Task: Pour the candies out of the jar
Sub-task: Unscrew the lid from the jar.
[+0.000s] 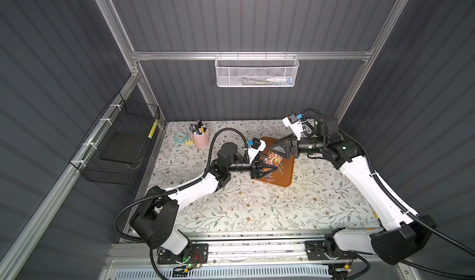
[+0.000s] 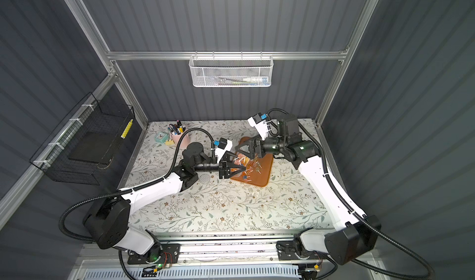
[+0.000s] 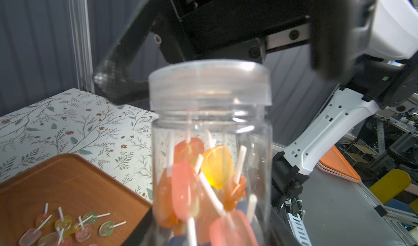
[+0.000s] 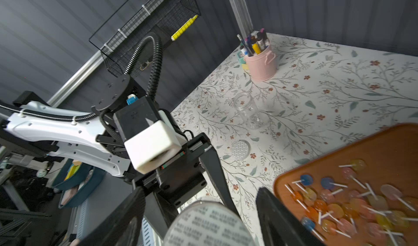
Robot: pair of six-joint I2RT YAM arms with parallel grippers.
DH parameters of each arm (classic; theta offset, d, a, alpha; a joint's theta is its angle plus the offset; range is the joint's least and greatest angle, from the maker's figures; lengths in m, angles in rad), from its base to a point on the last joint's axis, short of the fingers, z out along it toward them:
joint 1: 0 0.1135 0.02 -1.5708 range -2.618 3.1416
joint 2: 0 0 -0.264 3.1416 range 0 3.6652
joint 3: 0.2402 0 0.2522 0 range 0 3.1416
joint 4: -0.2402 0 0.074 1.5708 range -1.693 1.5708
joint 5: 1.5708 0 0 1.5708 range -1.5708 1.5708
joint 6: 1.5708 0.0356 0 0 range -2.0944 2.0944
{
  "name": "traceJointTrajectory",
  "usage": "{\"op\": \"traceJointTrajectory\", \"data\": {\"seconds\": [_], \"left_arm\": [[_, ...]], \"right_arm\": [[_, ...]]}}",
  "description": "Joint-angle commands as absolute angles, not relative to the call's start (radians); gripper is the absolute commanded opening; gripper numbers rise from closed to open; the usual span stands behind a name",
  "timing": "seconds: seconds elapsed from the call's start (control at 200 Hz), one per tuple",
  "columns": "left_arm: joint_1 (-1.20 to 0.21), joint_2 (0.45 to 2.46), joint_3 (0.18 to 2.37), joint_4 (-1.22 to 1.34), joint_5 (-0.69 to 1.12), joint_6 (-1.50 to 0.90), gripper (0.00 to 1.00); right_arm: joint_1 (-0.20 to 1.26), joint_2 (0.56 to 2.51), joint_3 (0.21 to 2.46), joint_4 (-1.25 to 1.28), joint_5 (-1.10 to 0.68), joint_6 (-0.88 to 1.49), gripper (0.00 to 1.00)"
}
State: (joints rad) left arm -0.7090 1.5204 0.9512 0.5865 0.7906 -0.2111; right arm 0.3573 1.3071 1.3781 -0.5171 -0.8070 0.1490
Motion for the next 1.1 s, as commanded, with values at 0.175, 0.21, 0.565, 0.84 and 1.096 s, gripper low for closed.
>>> {"op": "traceJointTrajectory", "data": {"seconds": [0.175, 0.21, 0.565, 0.84, 1.096], "left_arm": [[-0.715, 1.441, 0.973, 0.48, 0.598, -0.064, 0.0], [-0.719, 1.44, 0.975, 0.47, 0.586, -0.053, 0.0], [-0.737, 1.435, 0.976, 0.437, 0.551, -0.02, 0.0], [-0.741, 1.437, 0.978, 0.443, 0.557, -0.022, 0.0], [-0.741, 1.438, 0.979, 0.449, 0.561, -0.028, 0.0]], "right_arm": [[0.363, 1.236, 1.379, -0.594, -0.512, 0.353, 0.81], [0.363, 1.233, 1.373, -0.591, -0.504, 0.379, 0.81], [0.418, 1.239, 1.322, -0.48, -0.524, 0.464, 0.83], [0.441, 1.267, 1.339, -0.511, -0.486, 0.438, 0.77], [0.443, 1.276, 1.343, -0.51, -0.479, 0.433, 0.67]]}}
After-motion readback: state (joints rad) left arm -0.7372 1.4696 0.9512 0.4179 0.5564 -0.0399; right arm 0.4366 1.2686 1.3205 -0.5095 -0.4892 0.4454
